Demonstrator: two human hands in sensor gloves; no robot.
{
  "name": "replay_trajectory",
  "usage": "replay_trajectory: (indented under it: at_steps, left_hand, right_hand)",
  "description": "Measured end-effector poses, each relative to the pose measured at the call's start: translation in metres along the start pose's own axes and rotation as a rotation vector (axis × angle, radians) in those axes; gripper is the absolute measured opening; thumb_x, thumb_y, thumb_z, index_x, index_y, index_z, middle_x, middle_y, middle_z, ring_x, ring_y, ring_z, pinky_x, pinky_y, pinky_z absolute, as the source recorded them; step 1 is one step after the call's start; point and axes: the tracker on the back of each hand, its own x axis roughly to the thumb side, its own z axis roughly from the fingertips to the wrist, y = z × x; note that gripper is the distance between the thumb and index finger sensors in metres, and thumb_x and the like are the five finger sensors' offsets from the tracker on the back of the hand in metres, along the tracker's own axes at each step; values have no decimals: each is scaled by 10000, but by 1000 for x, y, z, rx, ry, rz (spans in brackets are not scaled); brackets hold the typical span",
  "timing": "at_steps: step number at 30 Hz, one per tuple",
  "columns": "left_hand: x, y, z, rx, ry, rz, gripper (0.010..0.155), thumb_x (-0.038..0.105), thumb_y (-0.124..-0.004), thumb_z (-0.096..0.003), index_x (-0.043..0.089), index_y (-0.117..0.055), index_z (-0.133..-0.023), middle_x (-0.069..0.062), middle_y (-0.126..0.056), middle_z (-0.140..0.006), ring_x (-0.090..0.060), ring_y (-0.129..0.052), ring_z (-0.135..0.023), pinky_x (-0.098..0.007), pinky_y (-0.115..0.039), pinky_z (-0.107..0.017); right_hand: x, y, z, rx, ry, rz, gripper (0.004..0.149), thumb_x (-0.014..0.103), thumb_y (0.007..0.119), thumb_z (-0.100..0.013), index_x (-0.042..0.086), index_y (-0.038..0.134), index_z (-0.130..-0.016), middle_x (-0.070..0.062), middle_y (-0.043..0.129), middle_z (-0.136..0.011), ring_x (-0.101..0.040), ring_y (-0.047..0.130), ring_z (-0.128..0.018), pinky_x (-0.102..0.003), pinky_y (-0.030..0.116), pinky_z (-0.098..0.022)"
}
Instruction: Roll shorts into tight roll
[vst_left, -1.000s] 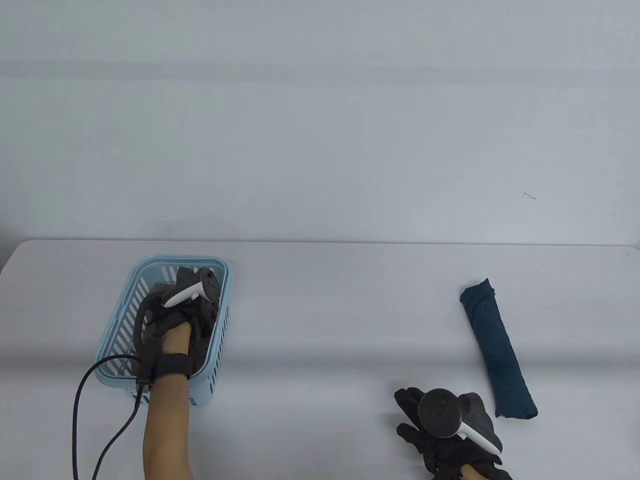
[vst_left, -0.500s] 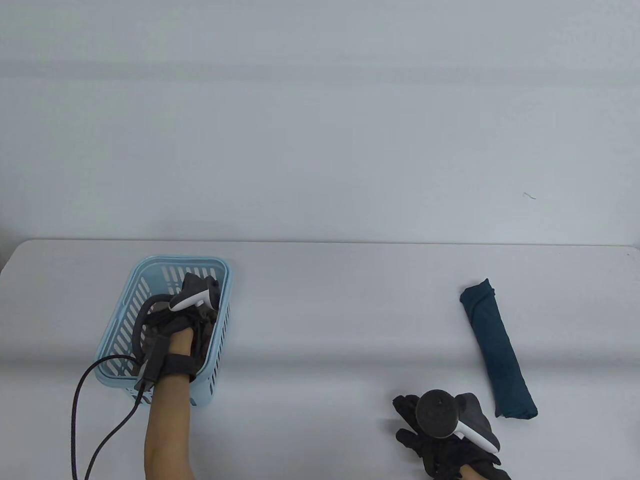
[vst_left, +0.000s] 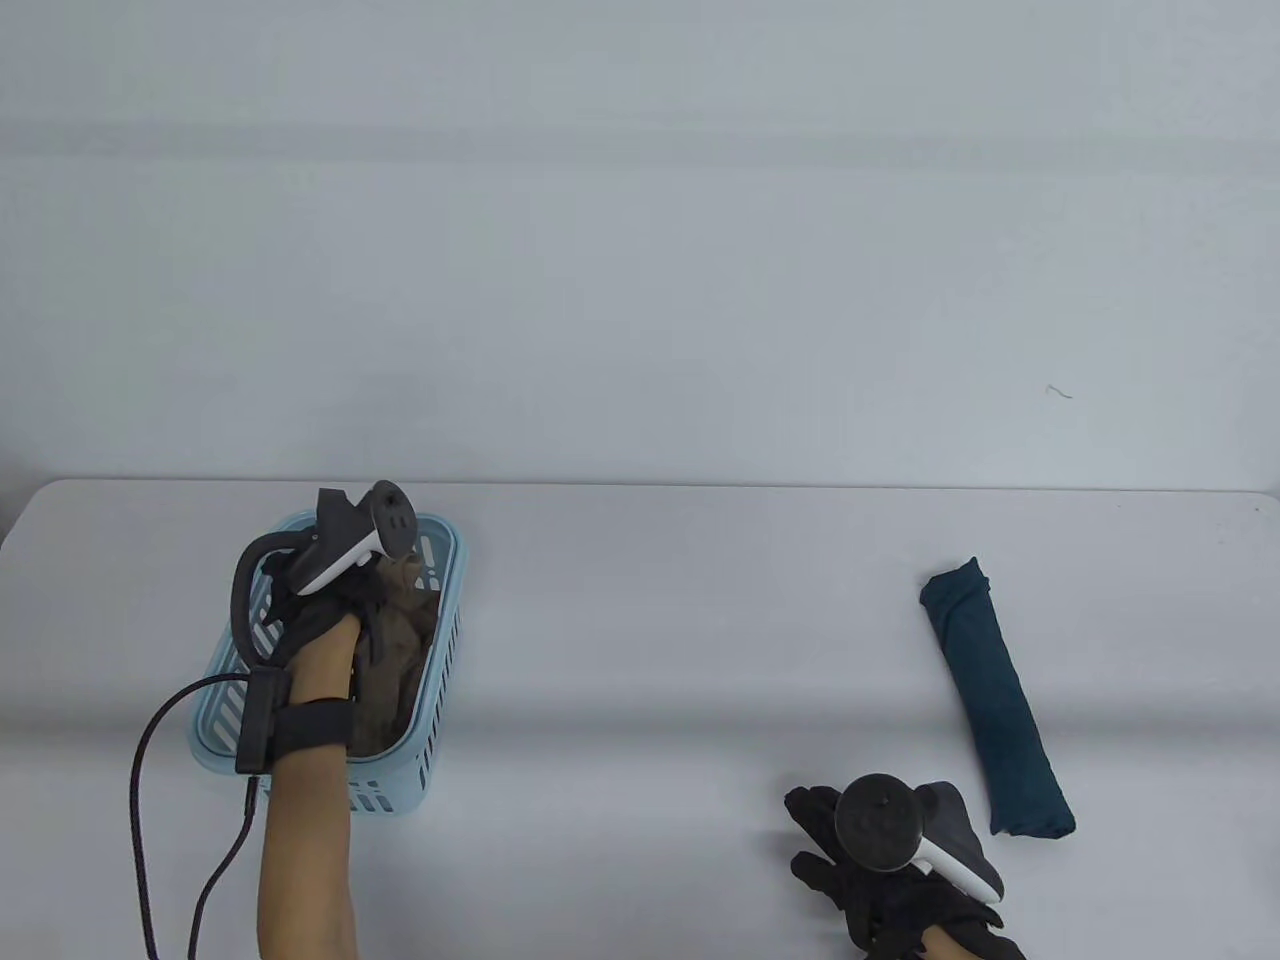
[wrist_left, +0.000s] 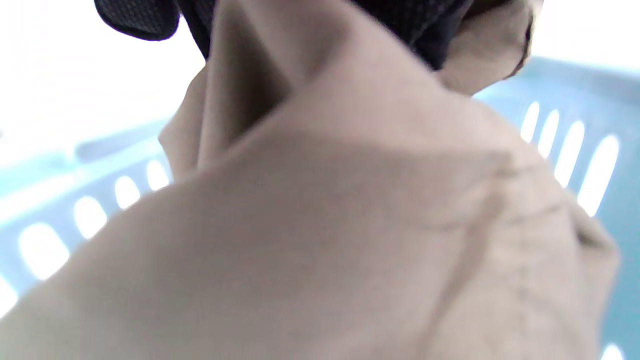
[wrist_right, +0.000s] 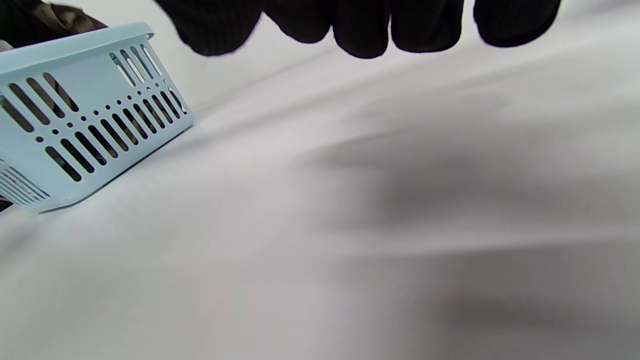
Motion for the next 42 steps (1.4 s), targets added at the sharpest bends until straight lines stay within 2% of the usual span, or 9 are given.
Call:
replay_trajectory:
  at_steps: [9,15,20,24,28,32,36,40,42]
  left_hand:
    - [-8,106,77,448,-55,399,402,297,-737,-438,253,-819,-829,-12,-832,-780,-189,-996,-631,-593,-679,-666]
    - [-13,161,124,609,-138,679,399,300,-737,-439,262,-821,-826,-3,-829,-788,-184,-995,-644,-597,-668,-672]
    - [-14,201,155,727,-217,800,399,307,-729,-444,277,-812,-833,12,-819,-801,-175,-988,-667,-607,-640,-691]
    - [-12,224,178,765,-301,945,400,318,-724,-450,294,-802,-841,28,-809,-814,-161,-982,-687,-602,-628,-707]
    - [-5,227,190,723,-398,1047,399,321,-721,-456,294,-799,-847,28,-807,-818,-158,-980,-691,-601,-628,-708]
    - [16,213,186,590,-504,1107,400,318,-727,-462,273,-802,-852,7,-810,-813,-175,-982,-683,-612,-629,-694]
    - [53,184,167,403,-569,1130,401,313,-728,-474,244,-803,-862,-20,-810,-812,-195,-981,-679,-621,-635,-680]
    - [105,142,132,276,-464,1010,403,306,-730,-485,212,-801,-871,-47,-810,-810,-217,-981,-674,-629,-633,-669]
    - [133,118,110,177,-428,923,439,311,-708,-513,166,-746,-925,-93,-783,-872,-282,-965,-750,-646,-603,-672]
  right_hand:
    - [-3,-7,4,-28,2,-19,640,384,628,-513,166,411,-1075,-158,435,-1139,-453,486,-1027,-664,501,-677]
    - [-2,-9,5,-41,-4,-28,640,384,627,-513,167,409,-1075,-159,435,-1139,-453,489,-1026,-665,501,-676]
    - [1,-10,6,-45,-15,-31,642,384,627,-513,165,406,-1076,-159,434,-1139,-454,486,-1027,-666,500,-676]
    - [1,-10,5,-49,-17,-30,644,385,627,-513,166,403,-1076,-160,434,-1139,-455,488,-1026,-666,500,-676]
    - [1,-9,6,-46,-16,-25,644,382,628,-513,165,402,-1076,-161,433,-1139,-455,488,-1025,-665,500,-676]
    - [0,-8,5,-40,-10,-22,646,382,629,-513,163,400,-1076,-160,431,-1139,-453,487,-1026,-665,500,-676]
    - [-2,-9,6,-40,-2,-25,647,381,630,-512,165,398,-1076,-160,428,-1139,-455,484,-1026,-666,499,-676]
    - [-7,-11,6,-44,15,-28,646,380,631,-513,163,400,-1076,-163,426,-1140,-458,484,-1025,-666,497,-676]
    - [-10,-12,5,-45,26,-24,648,380,631,-513,163,397,-1077,-161,426,-1140,-456,482,-1027,-666,496,-678]
